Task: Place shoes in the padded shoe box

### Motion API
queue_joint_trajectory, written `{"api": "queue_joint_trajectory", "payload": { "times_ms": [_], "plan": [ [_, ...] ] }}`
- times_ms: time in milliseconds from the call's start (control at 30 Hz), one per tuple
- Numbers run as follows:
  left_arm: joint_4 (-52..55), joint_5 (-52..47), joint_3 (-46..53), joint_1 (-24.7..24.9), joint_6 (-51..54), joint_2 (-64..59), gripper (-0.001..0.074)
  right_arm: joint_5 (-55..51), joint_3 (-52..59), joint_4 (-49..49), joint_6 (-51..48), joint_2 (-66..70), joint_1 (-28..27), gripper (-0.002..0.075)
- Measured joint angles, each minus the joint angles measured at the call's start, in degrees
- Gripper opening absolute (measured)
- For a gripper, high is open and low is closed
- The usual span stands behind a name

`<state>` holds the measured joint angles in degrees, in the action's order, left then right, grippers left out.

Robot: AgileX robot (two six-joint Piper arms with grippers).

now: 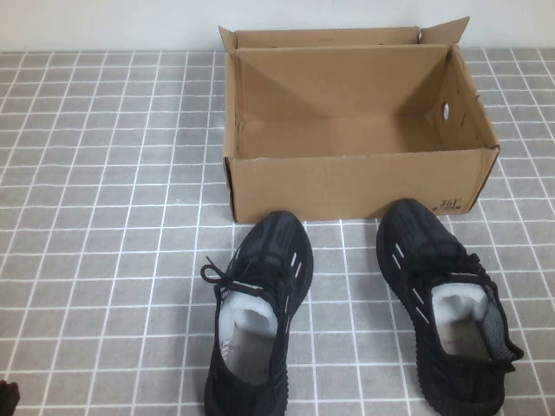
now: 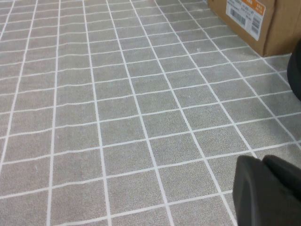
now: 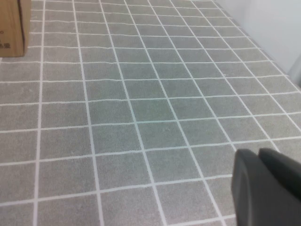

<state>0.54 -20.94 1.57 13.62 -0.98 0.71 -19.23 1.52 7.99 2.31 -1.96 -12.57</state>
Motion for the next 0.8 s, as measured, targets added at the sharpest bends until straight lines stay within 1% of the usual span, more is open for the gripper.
{"api": "queue_joint_trajectory", "payload": {
  "times_ms": [800],
  "plan": [
    [0.10,0.00,0.00,0.00,0.00,0.00,-0.0004,0.00,0.00,1.28,0.00,0.00,0.00,-0.0007]
  ]
}}
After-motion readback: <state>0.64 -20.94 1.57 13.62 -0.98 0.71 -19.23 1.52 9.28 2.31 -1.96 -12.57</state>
